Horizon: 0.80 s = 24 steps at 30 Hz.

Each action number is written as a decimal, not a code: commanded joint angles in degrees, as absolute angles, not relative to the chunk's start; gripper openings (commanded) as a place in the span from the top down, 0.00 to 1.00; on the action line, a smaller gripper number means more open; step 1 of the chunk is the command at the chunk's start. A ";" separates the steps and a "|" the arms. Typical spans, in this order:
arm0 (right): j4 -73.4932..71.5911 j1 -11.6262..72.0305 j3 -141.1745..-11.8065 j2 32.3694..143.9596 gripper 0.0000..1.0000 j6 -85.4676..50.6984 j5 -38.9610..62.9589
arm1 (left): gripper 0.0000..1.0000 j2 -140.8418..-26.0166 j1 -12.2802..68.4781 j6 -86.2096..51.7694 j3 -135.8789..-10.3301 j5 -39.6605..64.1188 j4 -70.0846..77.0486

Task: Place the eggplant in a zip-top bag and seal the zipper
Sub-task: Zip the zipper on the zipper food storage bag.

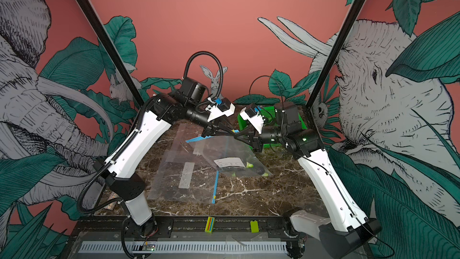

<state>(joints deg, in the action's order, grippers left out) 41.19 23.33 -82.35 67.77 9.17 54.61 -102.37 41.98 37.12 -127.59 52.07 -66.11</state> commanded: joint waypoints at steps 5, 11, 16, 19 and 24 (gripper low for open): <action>39.99 24.18 -84.37 68.21 1.00 8.78 54.50 | 0.74 -101.13 42.10 38.32 -129.29 52.05 -67.68; 40.43 24.39 -84.55 68.69 1.00 9.14 53.89 | 0.74 -100.64 42.10 38.49 -129.46 51.65 -67.74; 40.30 24.47 -84.55 68.91 1.00 9.21 53.87 | 0.77 -100.20 42.10 38.93 -129.46 50.84 -68.20; 40.17 24.45 -84.46 68.92 1.00 9.22 53.79 | 0.81 -100.15 42.10 39.01 -129.46 50.81 -68.47; 40.26 24.52 -84.55 68.69 1.00 9.32 53.79 | 0.86 -100.37 42.10 39.37 -129.39 50.14 -69.21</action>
